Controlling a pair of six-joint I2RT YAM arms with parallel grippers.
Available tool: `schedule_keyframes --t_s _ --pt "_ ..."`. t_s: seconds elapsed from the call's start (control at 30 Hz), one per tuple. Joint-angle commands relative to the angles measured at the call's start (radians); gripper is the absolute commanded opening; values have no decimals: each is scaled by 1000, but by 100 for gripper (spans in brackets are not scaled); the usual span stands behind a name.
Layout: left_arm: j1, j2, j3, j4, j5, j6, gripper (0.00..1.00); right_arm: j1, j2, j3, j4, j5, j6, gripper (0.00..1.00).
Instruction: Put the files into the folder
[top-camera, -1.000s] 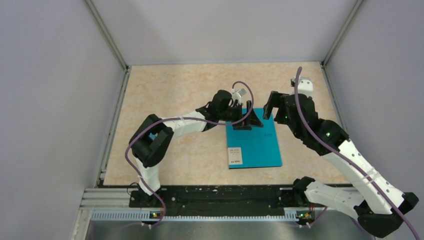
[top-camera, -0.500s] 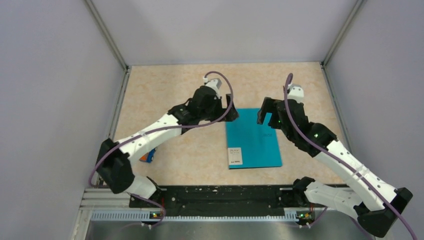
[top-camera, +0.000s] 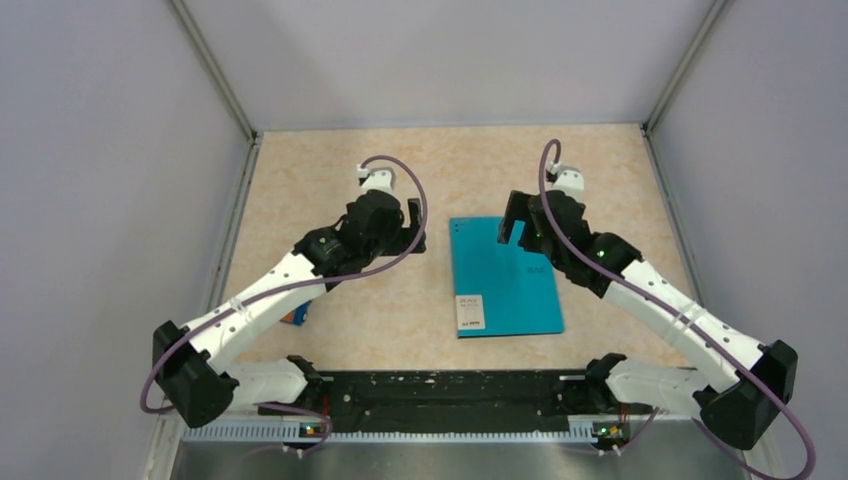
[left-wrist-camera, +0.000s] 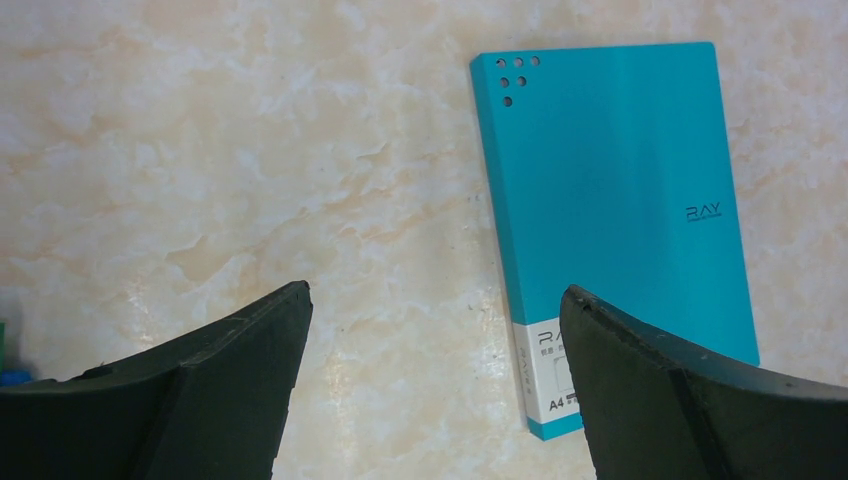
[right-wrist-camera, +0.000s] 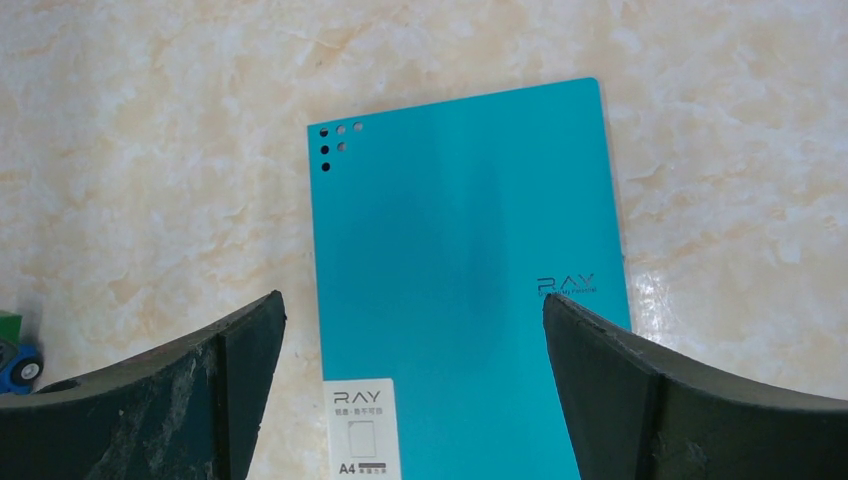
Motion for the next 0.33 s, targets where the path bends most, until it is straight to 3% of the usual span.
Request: schedule_keyframes --t_s 0.0,0.3 --pt "3 -54 -25 2 -45 7 99 -9 16 24 44 -9 5 99" --pt "6 -79 -29 -3 -88 10 99 -9 56 23 108 -9 -27 99"
